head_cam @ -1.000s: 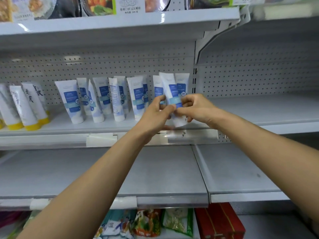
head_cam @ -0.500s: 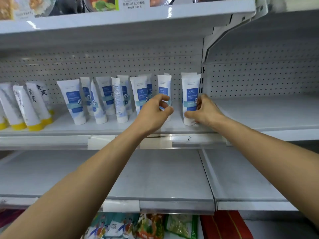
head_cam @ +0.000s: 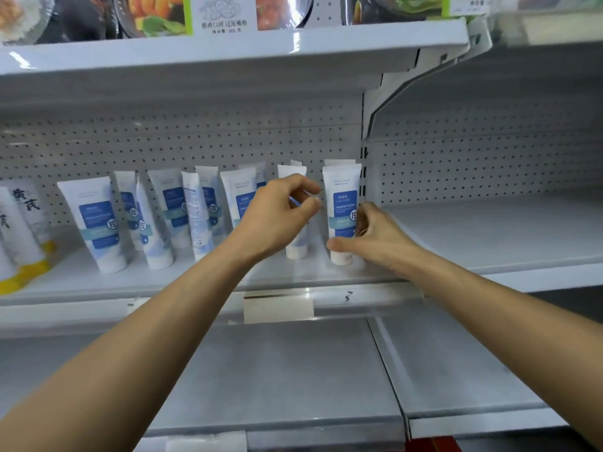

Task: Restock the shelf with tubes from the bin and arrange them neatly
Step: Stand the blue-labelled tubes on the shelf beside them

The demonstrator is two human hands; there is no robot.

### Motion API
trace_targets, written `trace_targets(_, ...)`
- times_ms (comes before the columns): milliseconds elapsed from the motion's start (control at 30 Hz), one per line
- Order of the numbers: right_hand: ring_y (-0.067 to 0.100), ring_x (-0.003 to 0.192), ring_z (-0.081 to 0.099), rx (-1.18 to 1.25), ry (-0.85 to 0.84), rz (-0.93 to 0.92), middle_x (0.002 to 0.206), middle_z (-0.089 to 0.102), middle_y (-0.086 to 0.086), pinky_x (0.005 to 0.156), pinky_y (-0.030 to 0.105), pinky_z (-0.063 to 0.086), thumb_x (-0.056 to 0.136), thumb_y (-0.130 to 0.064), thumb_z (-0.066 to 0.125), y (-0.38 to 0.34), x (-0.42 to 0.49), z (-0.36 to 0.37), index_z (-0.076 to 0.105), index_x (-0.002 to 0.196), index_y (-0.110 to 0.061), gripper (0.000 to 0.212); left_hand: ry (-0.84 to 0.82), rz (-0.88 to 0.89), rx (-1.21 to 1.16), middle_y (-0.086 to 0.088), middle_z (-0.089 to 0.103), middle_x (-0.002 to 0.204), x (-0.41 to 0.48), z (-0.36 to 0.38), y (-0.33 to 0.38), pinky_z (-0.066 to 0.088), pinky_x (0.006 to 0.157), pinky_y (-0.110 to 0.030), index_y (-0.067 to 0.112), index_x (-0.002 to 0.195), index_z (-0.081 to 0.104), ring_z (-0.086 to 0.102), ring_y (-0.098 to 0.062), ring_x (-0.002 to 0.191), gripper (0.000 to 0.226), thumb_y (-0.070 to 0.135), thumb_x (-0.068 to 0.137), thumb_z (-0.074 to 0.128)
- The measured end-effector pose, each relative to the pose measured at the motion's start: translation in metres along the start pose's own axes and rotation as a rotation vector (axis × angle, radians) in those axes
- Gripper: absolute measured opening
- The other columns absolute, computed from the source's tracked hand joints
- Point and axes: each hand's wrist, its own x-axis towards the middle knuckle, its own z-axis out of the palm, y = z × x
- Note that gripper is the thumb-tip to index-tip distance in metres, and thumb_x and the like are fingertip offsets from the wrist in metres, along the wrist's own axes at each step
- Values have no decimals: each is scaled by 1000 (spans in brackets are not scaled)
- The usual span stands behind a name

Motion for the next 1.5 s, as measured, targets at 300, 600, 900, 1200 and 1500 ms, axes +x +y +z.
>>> trace_targets(300, 17, 82, 57, 168, 349, -142, 87, 62, -1, 72, 30, 45, 98, -40, 48, -28, 35, -48, 51, 82, -29, 20, 143, 74, -82, 4, 69, 89, 46, -49, 8, 52, 66, -10, 20, 109, 65, 64, -6, 74, 19, 15, 98, 50)
trace_targets(600, 11, 91, 62, -141, 20, -53, 100, 68, -4, 79, 28, 50, 93, -39, 58, -53, 96, -72, 66, 105, -23, 22, -184, 87, 334, 5, 66, 115, 126, -72, -11, 43, 87, -18, 25, 119, 65, 62, -10, 103, 34, 5, 95, 51)
trace_targets(900, 21, 88, 70, -233, -166, -4, 93, 74, 7, 79, 35, 59, 78, -27, 78, -55, 119, -58, 74, 102, -10, 30, -537, 82, 604, 10, 59, 133, 166, -46, -37, 40, 100, -24, 33, 118, 66, 54, -10, 119, 36, 26, 84, 74)
trace_targets(1200, 22, 93, 70, -194, -195, -3, 98, 74, 5, 78, 31, 58, 79, -16, 77, -50, 129, -51, 72, 100, -14, 22, -548, 8, 392, 4, 71, 97, 179, -37, -45, 60, 64, -25, 14, 100, 71, 71, -16, 84, 21, 22, 82, 76)
trace_targets(1500, 7, 85, 69, -147, -257, -36, 92, 75, -7, 74, 20, 55, 77, -17, 79, -45, 139, -52, 74, 90, -23, 15, -578, 9, 279, 9, 73, 88, 178, -35, -46, 60, 74, -24, 24, 85, 71, 70, -8, 82, 4, 22, 83, 74)
